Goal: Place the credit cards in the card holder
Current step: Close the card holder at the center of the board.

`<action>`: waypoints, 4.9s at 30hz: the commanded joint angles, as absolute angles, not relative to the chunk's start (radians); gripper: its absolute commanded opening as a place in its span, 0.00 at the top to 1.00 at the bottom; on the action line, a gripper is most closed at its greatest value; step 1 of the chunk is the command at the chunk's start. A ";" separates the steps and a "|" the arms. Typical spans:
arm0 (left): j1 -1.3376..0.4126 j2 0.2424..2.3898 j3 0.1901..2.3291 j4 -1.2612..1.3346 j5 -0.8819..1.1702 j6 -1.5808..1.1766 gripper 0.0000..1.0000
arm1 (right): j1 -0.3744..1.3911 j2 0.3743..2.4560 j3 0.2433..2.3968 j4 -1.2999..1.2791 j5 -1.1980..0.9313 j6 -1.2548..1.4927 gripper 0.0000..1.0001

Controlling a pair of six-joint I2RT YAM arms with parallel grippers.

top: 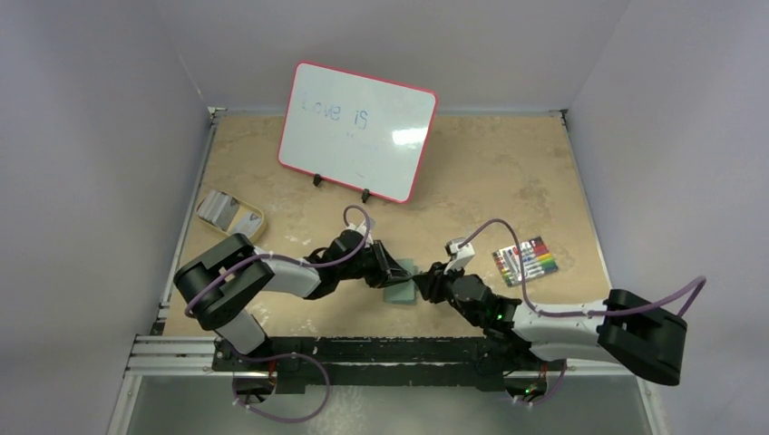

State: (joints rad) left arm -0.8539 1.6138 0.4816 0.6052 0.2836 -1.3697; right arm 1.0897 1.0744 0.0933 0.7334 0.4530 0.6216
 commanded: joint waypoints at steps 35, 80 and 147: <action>-0.854 1.610 0.807 0.054 0.119 -0.871 0.80 | 1.093 0.912 0.365 0.056 0.484 1.112 0.61; -0.853 1.653 0.776 0.075 0.137 -0.907 0.81 | 0.906 0.982 0.334 0.192 0.172 1.033 0.73; -0.856 1.633 0.747 0.133 0.118 -0.984 0.81 | 0.856 1.218 0.413 0.249 0.046 0.916 0.78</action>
State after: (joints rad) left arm -0.8570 1.6489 0.7589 0.1085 0.1509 -0.9775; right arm 0.8577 1.2049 0.3813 0.2359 0.0559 0.9302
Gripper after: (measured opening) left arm 0.192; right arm 0.223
